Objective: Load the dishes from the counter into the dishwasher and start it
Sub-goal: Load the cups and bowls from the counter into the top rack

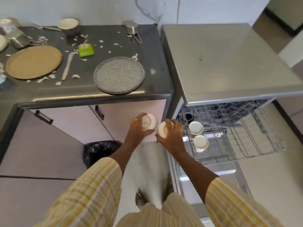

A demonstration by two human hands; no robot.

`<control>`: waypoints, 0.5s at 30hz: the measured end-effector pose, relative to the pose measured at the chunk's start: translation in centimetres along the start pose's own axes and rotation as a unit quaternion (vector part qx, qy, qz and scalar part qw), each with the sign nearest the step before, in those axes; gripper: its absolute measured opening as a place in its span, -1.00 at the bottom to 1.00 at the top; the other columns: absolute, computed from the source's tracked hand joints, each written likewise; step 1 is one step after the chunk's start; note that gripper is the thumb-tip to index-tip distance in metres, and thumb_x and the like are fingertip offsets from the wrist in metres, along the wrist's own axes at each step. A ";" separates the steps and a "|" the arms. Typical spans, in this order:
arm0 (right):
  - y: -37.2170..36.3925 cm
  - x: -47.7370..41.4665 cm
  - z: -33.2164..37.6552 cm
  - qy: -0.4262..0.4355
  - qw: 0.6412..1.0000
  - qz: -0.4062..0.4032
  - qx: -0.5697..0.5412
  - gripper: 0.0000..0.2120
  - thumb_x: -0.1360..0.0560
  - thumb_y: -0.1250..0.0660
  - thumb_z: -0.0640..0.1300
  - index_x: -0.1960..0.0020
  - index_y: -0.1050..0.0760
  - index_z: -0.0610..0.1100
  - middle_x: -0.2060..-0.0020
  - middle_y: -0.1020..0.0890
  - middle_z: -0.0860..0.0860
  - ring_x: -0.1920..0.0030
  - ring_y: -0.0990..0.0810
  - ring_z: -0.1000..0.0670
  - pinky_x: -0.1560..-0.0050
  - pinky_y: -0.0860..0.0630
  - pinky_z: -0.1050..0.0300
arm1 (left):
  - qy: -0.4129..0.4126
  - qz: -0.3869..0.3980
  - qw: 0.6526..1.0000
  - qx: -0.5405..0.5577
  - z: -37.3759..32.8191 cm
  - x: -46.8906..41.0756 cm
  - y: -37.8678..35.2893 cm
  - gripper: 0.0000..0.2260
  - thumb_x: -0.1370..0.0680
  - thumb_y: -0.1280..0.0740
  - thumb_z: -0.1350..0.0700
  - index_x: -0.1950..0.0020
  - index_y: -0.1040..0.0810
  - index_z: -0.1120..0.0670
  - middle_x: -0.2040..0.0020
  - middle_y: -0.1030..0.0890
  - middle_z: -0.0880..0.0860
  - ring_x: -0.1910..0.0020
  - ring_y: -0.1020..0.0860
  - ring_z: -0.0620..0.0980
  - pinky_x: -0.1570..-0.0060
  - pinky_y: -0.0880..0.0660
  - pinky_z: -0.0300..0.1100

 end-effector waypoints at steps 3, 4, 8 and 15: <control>2.0 1.4 -3.9 -0.050 0.998 -0.028 0.036 -0.33 -0.21 -0.58 -0.06 -0.22 -0.45 -0.28 -0.13 -0.47 -0.33 -0.06 -0.46 -0.36 0.00 -0.49 -0.20 | -0.008 0.076 0.997 0.033 -1.9 0.0 -4.2 -0.37 -0.29 -0.57 0.00 -0.28 -0.42 0.09 -0.17 -0.54 0.06 -0.14 -0.48 0.06 -0.16 -0.46 -0.01; 2.7 1.8 -5.3 -0.072 0.996 -0.035 0.049 -0.33 -0.23 -0.57 -0.04 -0.24 -0.44 -0.27 -0.15 -0.46 -0.32 -0.08 -0.45 -0.36 -0.02 -0.48 -0.22 | -0.017 0.099 0.994 0.037 -2.6 -0.1 -5.8 -0.36 -0.29 -0.57 0.00 -0.29 -0.41 0.08 -0.18 -0.54 0.06 -0.15 -0.46 0.03 -0.16 -0.45 -0.07; 5.5 3.0 -11.5 -0.153 0.983 -0.081 0.066 -0.33 -0.28 -0.55 -0.05 -0.26 -0.39 -0.32 -0.17 -0.44 -0.34 -0.07 -0.46 -0.36 0.02 -0.53 -0.24 | -0.075 0.163 0.984 0.012 -6.2 -0.8 -12.1 -0.33 -0.31 -0.56 0.07 -0.34 -0.37 0.12 -0.24 -0.49 0.12 -0.16 -0.39 0.00 -0.12 -0.29 -0.26; 8.5 1.5 -21.6 -0.280 0.956 -0.090 0.015 -0.29 -0.35 -0.49 -0.06 -0.38 -0.27 -0.23 -0.29 -0.31 -0.23 -0.24 -0.38 -0.28 -0.15 -0.47 -0.25 | -0.079 0.253 0.964 -0.033 -11.4 -5.7 -21.3 -0.30 -0.35 -0.53 0.10 -0.40 -0.27 0.09 -0.29 -0.46 0.17 -0.25 -0.41 0.14 -0.18 -0.35 -0.10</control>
Point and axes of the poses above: each hand's wrist, its own x-axis away from the middle knuckle, its own y-axis out of the back of the hand, z = x × y, the point moved 2 cm from there along -x, towards the middle knuckle
